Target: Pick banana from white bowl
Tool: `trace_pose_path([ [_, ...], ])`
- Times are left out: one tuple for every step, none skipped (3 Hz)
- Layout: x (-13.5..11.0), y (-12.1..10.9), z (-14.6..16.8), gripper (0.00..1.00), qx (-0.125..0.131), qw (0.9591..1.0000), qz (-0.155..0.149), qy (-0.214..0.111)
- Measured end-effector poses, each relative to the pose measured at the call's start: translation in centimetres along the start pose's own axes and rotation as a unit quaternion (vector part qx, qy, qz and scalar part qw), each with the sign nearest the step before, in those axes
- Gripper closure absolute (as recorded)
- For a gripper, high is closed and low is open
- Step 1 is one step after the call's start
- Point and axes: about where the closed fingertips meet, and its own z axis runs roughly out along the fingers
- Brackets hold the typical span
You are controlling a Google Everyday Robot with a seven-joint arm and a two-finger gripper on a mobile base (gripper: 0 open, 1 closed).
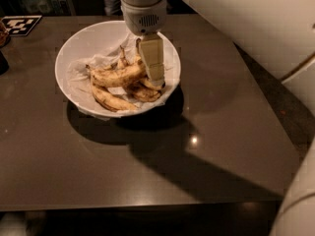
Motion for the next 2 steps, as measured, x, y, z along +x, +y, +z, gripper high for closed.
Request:
trace_pose_path([
  [-1.8,-0.3,1.0,0.12,-0.027,0.9989,-0.011,-0.037],
  [-3.1,-0.2,2.1,0.30,-0.051,0.9967,-0.011,-0.061],
])
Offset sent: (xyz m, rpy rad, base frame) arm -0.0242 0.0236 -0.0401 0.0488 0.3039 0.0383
